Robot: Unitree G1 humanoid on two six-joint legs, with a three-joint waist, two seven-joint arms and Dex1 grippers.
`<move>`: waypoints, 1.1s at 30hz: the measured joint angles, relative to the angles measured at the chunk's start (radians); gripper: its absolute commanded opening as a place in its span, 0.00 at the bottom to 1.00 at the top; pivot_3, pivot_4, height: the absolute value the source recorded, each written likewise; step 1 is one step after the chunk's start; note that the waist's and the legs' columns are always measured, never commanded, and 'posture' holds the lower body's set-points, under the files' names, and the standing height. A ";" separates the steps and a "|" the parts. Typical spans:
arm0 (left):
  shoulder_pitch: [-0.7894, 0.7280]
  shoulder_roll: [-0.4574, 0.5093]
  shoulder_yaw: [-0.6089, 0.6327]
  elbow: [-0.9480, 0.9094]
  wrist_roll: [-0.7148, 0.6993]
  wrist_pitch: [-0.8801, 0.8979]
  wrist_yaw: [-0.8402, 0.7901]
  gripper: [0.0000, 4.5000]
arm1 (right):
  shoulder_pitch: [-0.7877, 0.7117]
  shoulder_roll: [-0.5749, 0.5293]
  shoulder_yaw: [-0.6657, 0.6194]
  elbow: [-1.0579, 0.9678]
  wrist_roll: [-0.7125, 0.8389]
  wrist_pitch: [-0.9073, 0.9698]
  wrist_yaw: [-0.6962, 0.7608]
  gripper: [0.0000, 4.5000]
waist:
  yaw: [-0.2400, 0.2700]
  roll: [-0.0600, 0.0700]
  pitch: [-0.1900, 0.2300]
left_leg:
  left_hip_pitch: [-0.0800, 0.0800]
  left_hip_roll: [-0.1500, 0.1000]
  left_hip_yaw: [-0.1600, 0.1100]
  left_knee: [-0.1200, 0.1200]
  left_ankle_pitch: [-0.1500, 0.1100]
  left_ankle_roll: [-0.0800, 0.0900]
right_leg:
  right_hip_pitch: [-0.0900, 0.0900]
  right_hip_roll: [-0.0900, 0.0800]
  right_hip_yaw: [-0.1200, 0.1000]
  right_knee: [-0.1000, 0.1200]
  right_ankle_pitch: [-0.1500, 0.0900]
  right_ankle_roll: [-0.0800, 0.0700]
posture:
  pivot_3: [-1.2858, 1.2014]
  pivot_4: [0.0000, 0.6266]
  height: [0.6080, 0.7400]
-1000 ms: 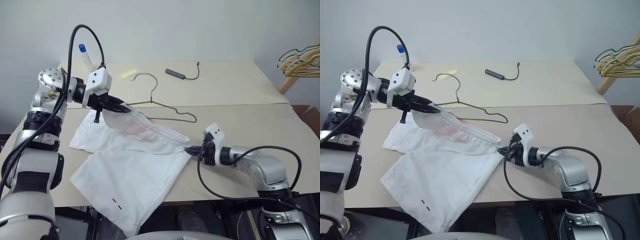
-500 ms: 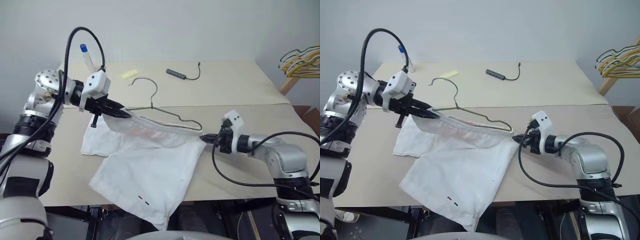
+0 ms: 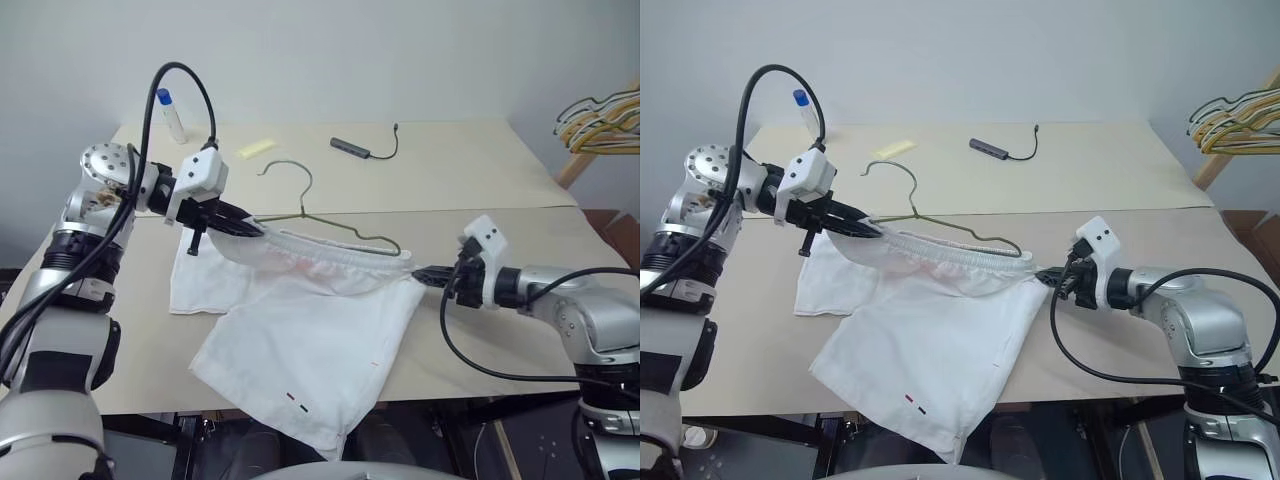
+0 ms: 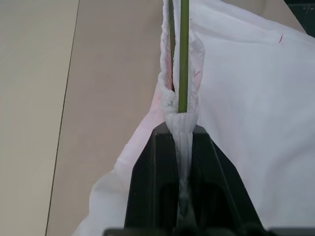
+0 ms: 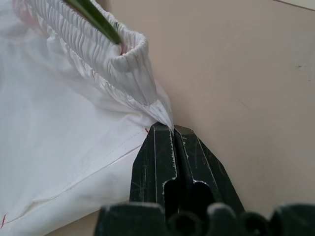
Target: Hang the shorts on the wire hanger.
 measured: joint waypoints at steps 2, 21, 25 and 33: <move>0.002 0.000 0.000 0.000 0.010 -0.011 -0.001 0.01 | 0.000 -0.011 0.000 -0.012 0.000 -0.008 0.004 0.01 | 0.000 0.000 0.000 | 0.000 0.000 0.000 0.000 0.000 0.000 | 0.000 0.000 0.000 0.000 0.000 0.000 | 0.50 0.00 1.00; 0.042 -0.002 0.004 -0.012 0.023 -0.012 -0.002 0.01 | -0.026 -0.068 0.014 0.044 -0.030 -0.102 0.036 0.01 | -0.001 0.000 0.000 | 0.000 0.000 0.000 0.000 0.000 0.000 | 0.000 0.000 0.000 0.000 0.000 0.000 | 0.50 0.00 1.00; 0.045 -0.006 0.011 -0.019 0.060 -0.019 0.013 0.01 | -0.106 -0.110 0.069 -0.030 -0.048 -0.094 0.037 0.01 | -0.001 0.000 0.000 | 0.001 0.000 0.000 0.000 0.000 0.000 | 0.000 0.000 0.000 0.001 0.000 0.000 | 0.50 0.00 1.00; 0.045 -0.036 0.041 -0.022 0.133 -0.037 0.070 0.01 | -0.277 -0.183 0.222 -0.241 -0.092 -0.020 0.051 0.01 | 0.002 0.000 0.000 | 0.000 0.000 0.000 0.000 0.000 0.000 | 0.000 0.000 0.000 0.000 0.000 0.000 | 0.50 0.00 1.00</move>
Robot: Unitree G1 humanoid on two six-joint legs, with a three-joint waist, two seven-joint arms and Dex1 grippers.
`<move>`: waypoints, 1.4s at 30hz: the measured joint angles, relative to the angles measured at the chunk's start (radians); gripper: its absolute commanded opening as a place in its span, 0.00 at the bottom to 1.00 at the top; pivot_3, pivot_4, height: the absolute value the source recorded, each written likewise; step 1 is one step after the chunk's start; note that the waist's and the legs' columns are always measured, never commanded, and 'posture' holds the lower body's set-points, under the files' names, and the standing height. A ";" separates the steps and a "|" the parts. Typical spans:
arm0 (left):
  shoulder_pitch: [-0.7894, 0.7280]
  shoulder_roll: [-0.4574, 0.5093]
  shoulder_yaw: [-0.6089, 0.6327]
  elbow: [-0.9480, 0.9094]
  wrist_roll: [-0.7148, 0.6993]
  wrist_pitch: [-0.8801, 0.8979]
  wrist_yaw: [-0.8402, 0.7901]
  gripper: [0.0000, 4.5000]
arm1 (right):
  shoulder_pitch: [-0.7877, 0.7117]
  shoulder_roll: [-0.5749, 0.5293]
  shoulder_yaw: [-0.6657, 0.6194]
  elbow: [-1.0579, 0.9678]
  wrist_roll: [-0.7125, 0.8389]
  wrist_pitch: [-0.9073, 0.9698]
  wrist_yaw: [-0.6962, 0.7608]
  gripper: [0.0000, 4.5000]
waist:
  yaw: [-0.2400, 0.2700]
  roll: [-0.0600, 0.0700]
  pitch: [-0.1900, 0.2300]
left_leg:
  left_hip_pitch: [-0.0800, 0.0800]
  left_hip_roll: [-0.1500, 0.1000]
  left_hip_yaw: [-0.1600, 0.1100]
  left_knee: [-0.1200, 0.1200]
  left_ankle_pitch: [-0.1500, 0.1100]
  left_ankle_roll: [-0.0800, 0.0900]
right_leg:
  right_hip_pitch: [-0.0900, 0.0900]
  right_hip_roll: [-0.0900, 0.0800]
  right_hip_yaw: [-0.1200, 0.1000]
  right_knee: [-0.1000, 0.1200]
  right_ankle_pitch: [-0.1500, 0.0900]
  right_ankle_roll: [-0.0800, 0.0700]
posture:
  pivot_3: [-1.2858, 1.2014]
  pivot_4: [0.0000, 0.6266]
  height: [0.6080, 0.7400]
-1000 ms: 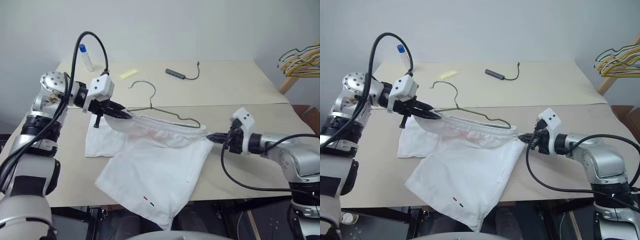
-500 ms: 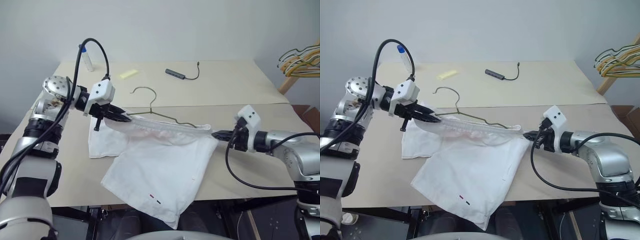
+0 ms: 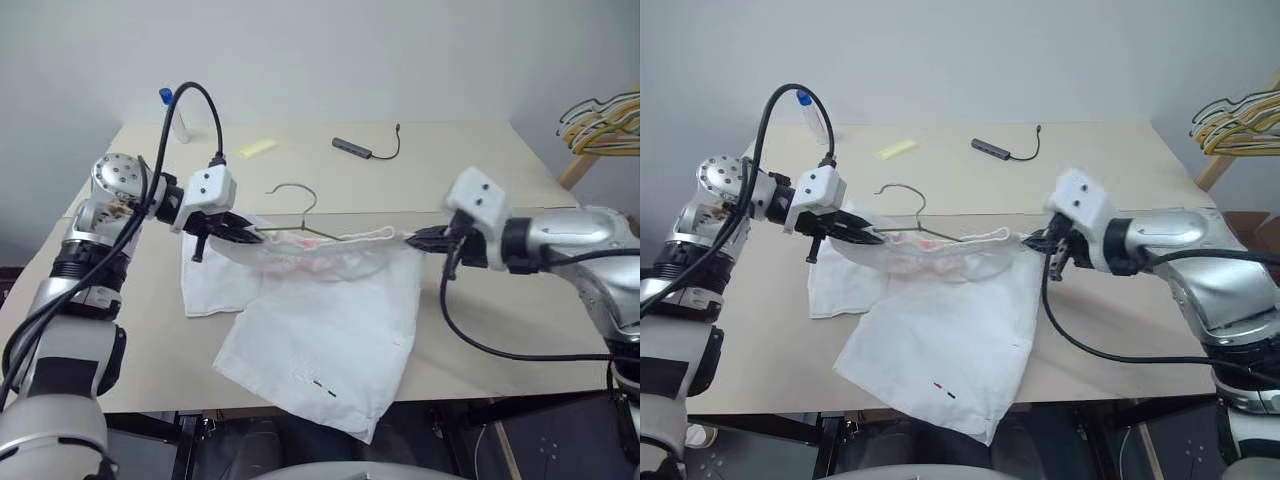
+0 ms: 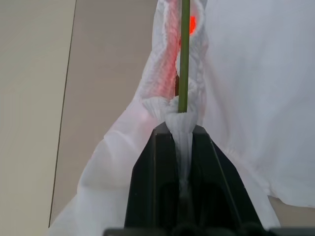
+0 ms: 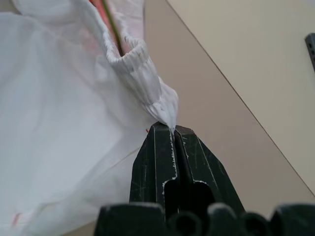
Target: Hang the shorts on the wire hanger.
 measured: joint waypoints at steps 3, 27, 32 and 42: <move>0.002 -0.012 0.028 -0.033 -0.013 0.031 -0.015 0.01 | -0.060 0.009 0.065 -0.006 -0.023 0.041 -0.014 0.01 | -0.001 0.000 0.000 | 0.000 0.000 0.000 0.000 0.000 0.000 | -0.001 0.000 0.000 0.000 0.000 0.000 | 0.50 0.00 1.00; 0.022 -0.033 0.079 -0.113 -0.010 0.070 -0.049 0.01 | -0.010 0.012 0.135 -0.005 -0.178 -0.214 0.074 0.59 | 0.000 0.000 0.000 | 0.000 0.000 0.000 0.000 0.000 0.000 | -0.001 0.000 0.000 0.001 0.000 0.000 | 0.50 0.00 1.00; 0.022 -0.032 0.079 -0.113 -0.011 0.066 -0.069 0.01 | -0.008 0.040 0.135 0.027 -0.192 -0.230 0.080 0.59 | -0.003 0.000 0.000 | 0.000 0.000 0.000 0.000 0.000 0.000 | -0.001 0.000 0.000 0.002 0.000 0.000 | 0.50 0.00 1.00; 0.022 -0.034 0.080 -0.120 -0.022 0.066 -0.071 0.01 | -0.037 0.105 0.133 0.076 -0.142 -0.163 0.125 0.59 | -0.001 0.000 0.000 | 0.000 0.000 -0.001 0.000 0.000 0.000 | -0.001 0.000 0.000 0.002 0.000 0.000 | 0.50 0.00 1.00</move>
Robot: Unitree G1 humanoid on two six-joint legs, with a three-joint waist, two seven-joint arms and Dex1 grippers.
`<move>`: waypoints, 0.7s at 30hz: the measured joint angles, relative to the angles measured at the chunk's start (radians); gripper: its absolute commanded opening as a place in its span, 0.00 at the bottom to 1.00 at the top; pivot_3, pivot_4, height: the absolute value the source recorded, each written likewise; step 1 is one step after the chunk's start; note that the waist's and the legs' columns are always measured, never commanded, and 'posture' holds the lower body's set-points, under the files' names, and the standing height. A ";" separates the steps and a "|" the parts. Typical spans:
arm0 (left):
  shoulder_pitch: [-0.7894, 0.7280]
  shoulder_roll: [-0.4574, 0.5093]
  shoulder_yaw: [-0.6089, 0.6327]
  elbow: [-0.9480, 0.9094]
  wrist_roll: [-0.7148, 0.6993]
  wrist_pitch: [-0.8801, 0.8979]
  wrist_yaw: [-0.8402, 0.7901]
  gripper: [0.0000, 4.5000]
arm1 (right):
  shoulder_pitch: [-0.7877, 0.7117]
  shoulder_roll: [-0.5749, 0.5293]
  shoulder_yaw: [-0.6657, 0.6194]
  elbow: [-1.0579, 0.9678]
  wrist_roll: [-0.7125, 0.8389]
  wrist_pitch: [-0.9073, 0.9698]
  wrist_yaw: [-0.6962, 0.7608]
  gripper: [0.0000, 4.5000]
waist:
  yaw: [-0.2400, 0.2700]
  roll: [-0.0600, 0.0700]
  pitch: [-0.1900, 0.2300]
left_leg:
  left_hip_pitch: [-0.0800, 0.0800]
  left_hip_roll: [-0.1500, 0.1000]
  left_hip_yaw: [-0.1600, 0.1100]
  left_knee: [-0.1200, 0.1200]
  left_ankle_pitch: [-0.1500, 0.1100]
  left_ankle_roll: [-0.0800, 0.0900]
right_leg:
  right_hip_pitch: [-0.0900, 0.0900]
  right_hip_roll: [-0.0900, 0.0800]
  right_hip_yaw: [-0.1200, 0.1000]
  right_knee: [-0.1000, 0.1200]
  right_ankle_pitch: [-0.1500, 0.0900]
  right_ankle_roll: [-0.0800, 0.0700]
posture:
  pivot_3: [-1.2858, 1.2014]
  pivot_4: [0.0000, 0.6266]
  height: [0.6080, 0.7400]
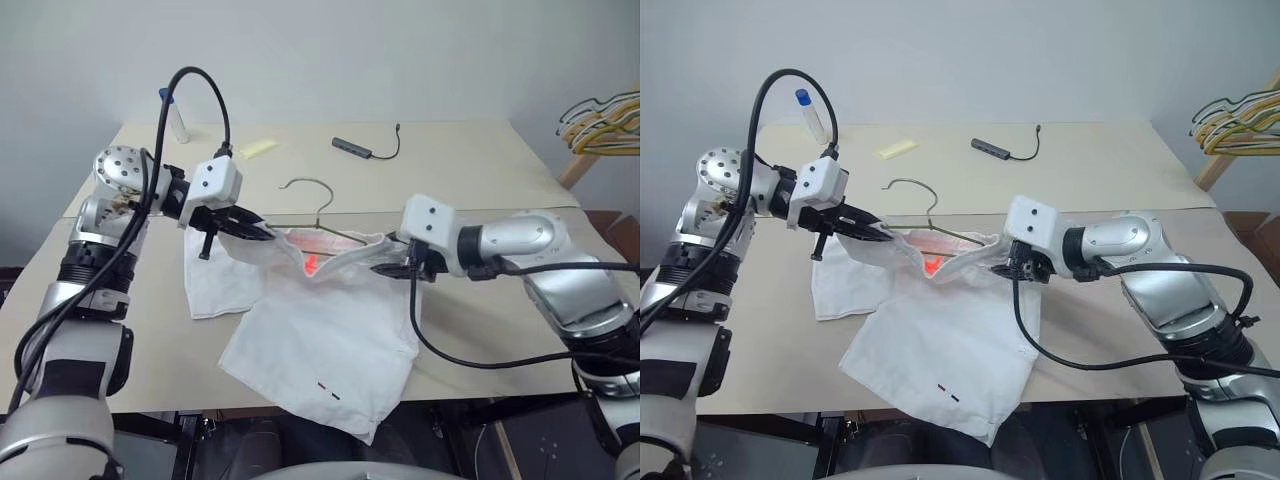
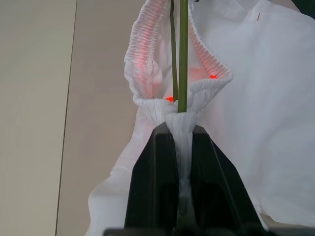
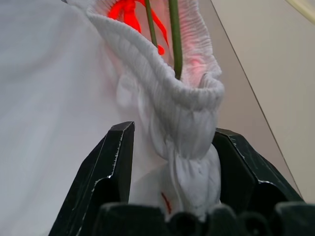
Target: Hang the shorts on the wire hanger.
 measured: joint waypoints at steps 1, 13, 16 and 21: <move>0.000 0.000 0.000 0.000 -0.006 0.000 0.000 0.01 | -0.007 0.006 0.000 0.000 0.007 0.014 0.003 0.55 | 0.000 0.000 0.000 | 0.000 0.000 0.000 0.000 0.000 0.000 | 0.000 0.000 0.000 0.000 0.000 0.000 | 0.50 0.00 1.00; 0.020 0.002 0.008 0.000 -0.023 -0.001 0.000 0.01 | -0.016 0.028 0.014 0.008 0.003 0.044 0.004 0.00 | 0.000 0.000 0.000 | 0.000 0.000 0.000 0.000 0.000 0.000 | 0.000 0.000 0.000 0.000 0.000 0.000 | 0.50 0.00 1.00; 0.020 0.002 0.010 0.002 -0.050 0.014 0.000 0.22 | -0.015 0.028 0.019 0.009 -0.008 0.043 0.003 0.00 | 0.000 0.000 0.000 | 0.000 0.000 0.000 0.000 0.000 0.000 | 0.000 0.000 0.000 0.000 0.000 0.000 | 0.50 0.00 1.00; 0.008 -0.038 0.048 0.063 -0.065 0.016 0.017 0.55 | -0.011 0.028 0.025 0.009 -0.016 0.058 -0.019 0.00 | 0.000 0.000 0.000 | 0.000 0.000 0.000 0.000 0.000 0.000 | 0.000 0.000 0.000 0.001 0.000 0.000 | 0.50 0.00 1.00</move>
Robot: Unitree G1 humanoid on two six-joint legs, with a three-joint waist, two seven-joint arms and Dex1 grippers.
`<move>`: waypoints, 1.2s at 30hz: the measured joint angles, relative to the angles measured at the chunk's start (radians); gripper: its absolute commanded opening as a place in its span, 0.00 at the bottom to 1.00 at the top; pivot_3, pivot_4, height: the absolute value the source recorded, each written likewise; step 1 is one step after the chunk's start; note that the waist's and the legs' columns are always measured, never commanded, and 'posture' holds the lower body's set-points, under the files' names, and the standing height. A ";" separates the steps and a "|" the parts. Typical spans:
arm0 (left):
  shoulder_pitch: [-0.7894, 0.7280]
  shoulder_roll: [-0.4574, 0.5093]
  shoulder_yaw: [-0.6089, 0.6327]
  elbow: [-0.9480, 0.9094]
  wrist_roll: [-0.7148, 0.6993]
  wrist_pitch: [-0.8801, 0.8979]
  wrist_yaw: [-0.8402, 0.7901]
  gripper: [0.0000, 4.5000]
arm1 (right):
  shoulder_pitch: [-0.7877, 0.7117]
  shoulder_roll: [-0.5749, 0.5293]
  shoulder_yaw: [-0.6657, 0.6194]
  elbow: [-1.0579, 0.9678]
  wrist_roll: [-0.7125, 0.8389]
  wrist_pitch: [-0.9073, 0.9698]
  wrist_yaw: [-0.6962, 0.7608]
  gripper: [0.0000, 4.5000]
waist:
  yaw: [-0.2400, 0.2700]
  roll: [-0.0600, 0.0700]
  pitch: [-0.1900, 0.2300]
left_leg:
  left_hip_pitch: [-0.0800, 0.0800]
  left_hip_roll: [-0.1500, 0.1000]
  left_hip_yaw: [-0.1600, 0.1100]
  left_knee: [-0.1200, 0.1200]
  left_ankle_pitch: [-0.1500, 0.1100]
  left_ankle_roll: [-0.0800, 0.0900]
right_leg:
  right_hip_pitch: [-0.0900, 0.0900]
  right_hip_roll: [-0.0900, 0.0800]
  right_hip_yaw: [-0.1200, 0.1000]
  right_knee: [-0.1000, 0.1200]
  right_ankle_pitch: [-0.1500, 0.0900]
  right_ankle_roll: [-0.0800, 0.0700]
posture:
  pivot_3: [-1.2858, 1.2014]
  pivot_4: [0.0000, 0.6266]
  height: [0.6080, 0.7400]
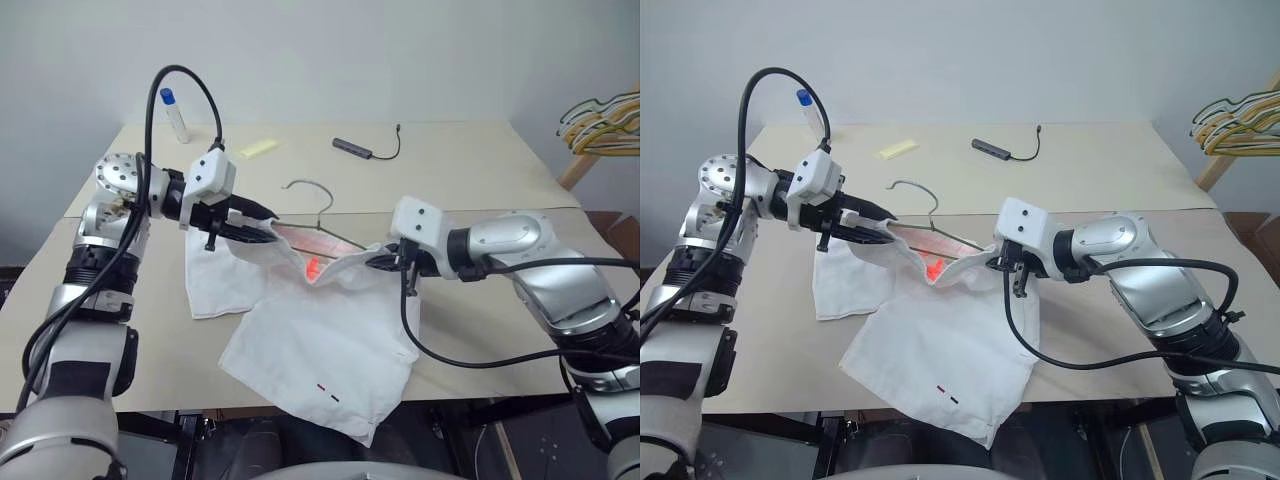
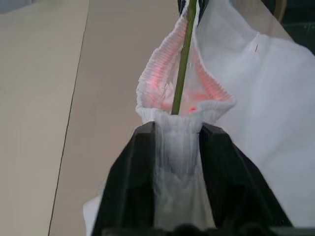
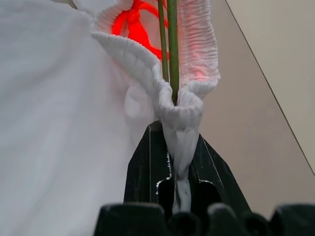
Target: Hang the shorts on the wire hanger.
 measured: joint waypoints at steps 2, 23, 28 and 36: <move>-0.001 -0.005 0.010 0.017 0.001 -0.010 0.004 0.71 | 0.012 0.002 -0.009 -0.001 0.003 0.013 -0.012 0.00 | 0.000 0.000 0.000 | 0.000 0.000 0.000 0.000 0.000 0.000 | 0.000 0.000 0.000 0.000 0.000 0.000 | 0.50 0.00 1.00; 0.282 -0.175 0.248 -0.399 -0.216 0.251 0.470 1.00 | 0.237 0.083 -0.514 -0.008 0.048 0.573 -0.406 0.00 | -0.018 0.000 -0.002 | 0.000 0.000 0.000 0.002 0.000 0.000 | 0.000 -0.001 0.001 0.002 0.000 0.000 | 0.45 0.00 1.00; 0.290 -0.197 0.238 -0.493 -0.259 0.307 0.488 1.00 | 0.269 0.066 -0.651 -0.003 0.032 0.670 -0.467 0.00 | -0.042 0.004 -0.006 | 0.000 -0.001 0.001 0.002 0.000 0.000 | 0.002 -0.002 0.002 0.000 0.000 0.000 | 0.43 0.00 1.00; 0.241 -0.223 0.203 -0.481 -0.251 0.296 0.476 1.00 | 0.224 -0.046 -0.798 0.150 -0.094 0.716 -0.630 0.00 | -0.105 0.010 -0.009 | 0.003 -0.002 0.003 -0.002 0.000 0.000 | 0.003 -0.002 0.005 -0.002 0.000 0.001 | 0.42 0.00 1.00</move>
